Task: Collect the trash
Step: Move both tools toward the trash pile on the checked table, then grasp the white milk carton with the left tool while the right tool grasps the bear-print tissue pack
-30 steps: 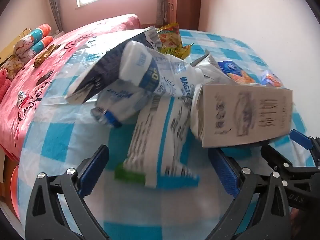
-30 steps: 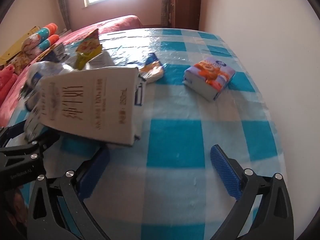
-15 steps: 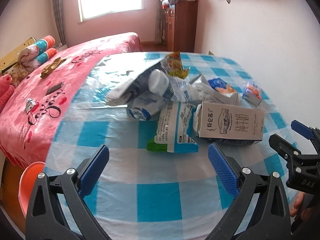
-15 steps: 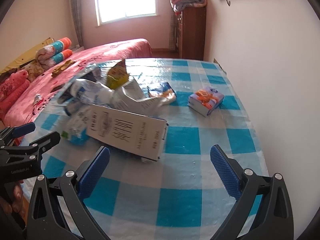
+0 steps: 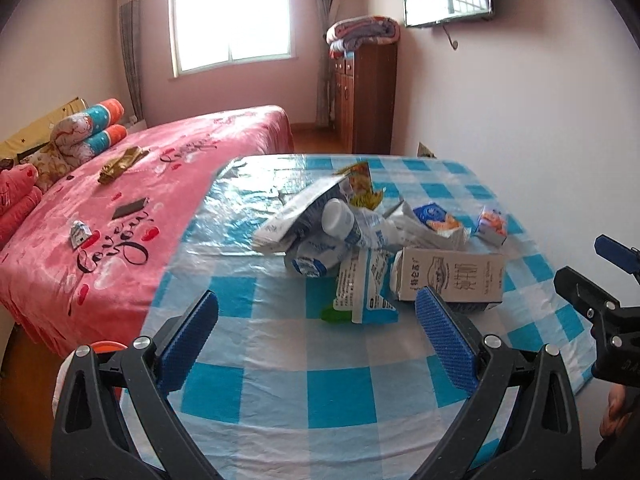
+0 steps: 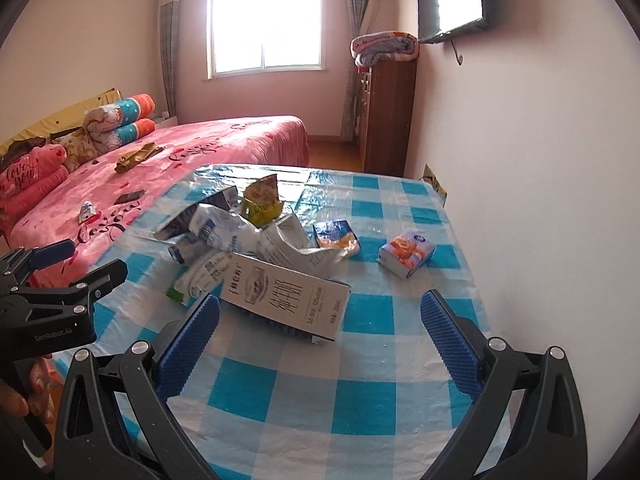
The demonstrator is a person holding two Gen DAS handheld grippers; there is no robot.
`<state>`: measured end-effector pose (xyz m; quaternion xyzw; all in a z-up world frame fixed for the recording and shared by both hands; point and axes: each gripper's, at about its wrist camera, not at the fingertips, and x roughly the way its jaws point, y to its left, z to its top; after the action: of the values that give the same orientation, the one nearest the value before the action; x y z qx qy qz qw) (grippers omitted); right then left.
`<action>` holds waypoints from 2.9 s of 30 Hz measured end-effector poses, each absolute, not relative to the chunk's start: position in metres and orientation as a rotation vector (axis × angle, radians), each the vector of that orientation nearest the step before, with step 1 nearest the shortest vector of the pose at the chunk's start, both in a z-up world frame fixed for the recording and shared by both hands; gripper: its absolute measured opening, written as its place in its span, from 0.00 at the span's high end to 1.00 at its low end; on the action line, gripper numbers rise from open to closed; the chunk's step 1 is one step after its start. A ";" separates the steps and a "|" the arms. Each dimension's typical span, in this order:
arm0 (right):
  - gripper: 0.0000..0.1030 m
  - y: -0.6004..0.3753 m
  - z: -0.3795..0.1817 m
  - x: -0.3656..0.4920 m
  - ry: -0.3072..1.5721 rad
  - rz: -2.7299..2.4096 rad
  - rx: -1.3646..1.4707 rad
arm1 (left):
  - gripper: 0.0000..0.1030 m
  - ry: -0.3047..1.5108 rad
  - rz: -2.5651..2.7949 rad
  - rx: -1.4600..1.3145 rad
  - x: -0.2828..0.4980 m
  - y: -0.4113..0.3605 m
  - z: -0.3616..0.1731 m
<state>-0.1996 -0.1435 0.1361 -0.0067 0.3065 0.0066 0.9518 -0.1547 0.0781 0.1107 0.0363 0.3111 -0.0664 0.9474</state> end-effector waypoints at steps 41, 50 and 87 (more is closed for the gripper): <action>0.04 -0.176 0.140 -0.213 0.625 -0.011 0.059 | 0.03 0.608 -0.122 0.047 -0.163 0.101 0.114; 0.04 -0.203 0.115 -0.191 0.713 0.034 0.155 | 0.03 0.630 -0.160 0.007 -0.132 0.119 0.100; 0.04 -0.303 0.034 -0.020 0.877 -0.046 0.549 | 0.04 0.860 -0.576 0.070 0.083 0.099 0.066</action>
<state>-0.0198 -0.3026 0.0340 0.2622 0.4193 -0.0221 0.8689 0.0827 0.0988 0.0661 0.0337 0.4111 -0.2751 0.8684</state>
